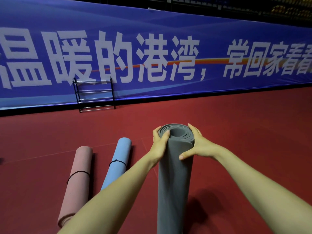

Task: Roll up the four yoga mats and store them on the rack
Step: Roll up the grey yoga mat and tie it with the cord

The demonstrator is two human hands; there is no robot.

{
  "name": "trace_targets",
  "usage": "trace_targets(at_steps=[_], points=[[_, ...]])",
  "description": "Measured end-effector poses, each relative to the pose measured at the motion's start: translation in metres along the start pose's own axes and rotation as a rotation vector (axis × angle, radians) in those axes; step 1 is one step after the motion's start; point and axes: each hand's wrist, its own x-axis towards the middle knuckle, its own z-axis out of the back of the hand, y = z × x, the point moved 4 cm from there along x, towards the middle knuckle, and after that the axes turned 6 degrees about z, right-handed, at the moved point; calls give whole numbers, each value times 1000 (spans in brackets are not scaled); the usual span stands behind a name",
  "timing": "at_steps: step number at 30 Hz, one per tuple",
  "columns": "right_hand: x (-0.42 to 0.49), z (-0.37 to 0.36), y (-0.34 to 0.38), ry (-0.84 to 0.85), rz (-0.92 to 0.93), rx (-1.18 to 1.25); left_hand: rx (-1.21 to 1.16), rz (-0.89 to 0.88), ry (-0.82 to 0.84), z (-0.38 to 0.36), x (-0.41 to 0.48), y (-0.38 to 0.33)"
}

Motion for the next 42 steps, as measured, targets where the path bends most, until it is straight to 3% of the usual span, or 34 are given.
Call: trace_targets(at_steps=[7,11,16,20,25,29,33,37,42], points=[[-2,-9,-4,12,35,30,-124,-40,2,3,-8,16],[-5,-16,-13,-11,46,220,-162,-39,15,5,-11,16],[-10,-32,-29,-155,41,394,-176,-10,61,9,-5,17],[-10,-30,-26,-253,99,392,-164,-13,30,11,0,13],[0,-1,-3,-315,194,281,-355,57,29,14,20,5],[15,8,-8,-264,225,51,-576,168,215,20,44,36],[31,-44,-66,-47,165,-259,-417,462,289,22,54,127],[27,-124,-128,102,157,-389,-314,695,152,24,44,219],[34,-212,-145,177,260,-608,-164,816,47,59,40,296]])
